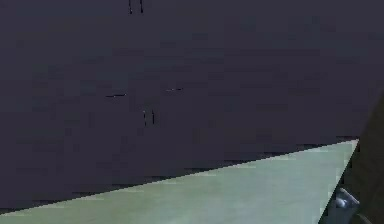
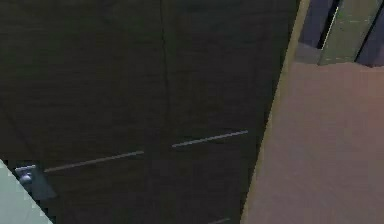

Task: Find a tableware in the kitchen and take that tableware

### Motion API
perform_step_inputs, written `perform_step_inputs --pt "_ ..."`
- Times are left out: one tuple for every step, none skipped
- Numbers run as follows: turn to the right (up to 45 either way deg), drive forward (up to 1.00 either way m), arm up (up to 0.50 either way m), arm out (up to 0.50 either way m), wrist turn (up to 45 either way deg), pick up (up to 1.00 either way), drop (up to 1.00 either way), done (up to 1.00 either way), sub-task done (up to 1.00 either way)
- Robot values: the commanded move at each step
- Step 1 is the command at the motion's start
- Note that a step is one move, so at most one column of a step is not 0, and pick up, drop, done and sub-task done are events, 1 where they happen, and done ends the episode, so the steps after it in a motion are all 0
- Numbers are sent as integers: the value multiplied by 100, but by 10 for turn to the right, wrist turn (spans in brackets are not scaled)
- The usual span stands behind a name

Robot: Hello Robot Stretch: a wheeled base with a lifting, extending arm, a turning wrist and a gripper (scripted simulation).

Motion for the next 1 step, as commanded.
perform_step_inputs --pt "0 100 0 0 0 0 0 0 0"
